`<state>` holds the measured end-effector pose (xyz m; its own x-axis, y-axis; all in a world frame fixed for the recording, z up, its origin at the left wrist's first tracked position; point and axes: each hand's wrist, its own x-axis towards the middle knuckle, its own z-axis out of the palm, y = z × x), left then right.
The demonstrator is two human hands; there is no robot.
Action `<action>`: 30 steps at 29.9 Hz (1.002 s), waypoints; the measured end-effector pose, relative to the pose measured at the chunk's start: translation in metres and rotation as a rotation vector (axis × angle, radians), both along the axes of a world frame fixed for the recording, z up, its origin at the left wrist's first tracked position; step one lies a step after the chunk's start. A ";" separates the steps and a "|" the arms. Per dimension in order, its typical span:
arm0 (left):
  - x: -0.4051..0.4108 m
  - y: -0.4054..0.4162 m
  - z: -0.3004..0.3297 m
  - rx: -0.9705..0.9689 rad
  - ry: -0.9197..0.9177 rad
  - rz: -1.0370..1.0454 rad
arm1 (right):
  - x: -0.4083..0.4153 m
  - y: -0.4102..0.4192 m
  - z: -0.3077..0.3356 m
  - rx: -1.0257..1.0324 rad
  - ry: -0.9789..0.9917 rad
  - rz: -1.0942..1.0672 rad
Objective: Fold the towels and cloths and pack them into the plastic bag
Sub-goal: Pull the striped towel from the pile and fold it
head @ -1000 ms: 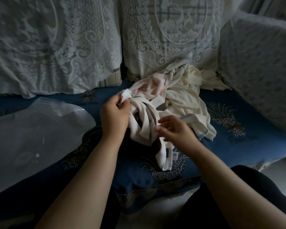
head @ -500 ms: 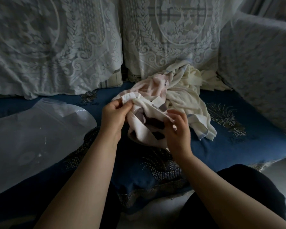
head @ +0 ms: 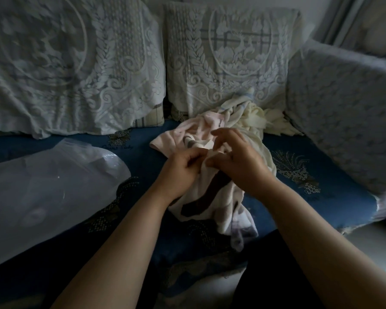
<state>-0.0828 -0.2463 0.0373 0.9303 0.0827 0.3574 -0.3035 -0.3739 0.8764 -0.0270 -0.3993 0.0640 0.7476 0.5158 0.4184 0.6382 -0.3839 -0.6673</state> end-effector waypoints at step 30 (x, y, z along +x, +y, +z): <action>-0.059 0.058 0.110 0.151 0.080 0.297 | 0.022 -0.127 0.111 0.865 0.180 -0.659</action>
<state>-0.1417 -0.1888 0.1476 0.8991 0.3058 0.3132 -0.0944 -0.5632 0.8209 -0.0054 -0.5262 0.1746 0.8549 -0.4208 0.3034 0.3465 0.0280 -0.9376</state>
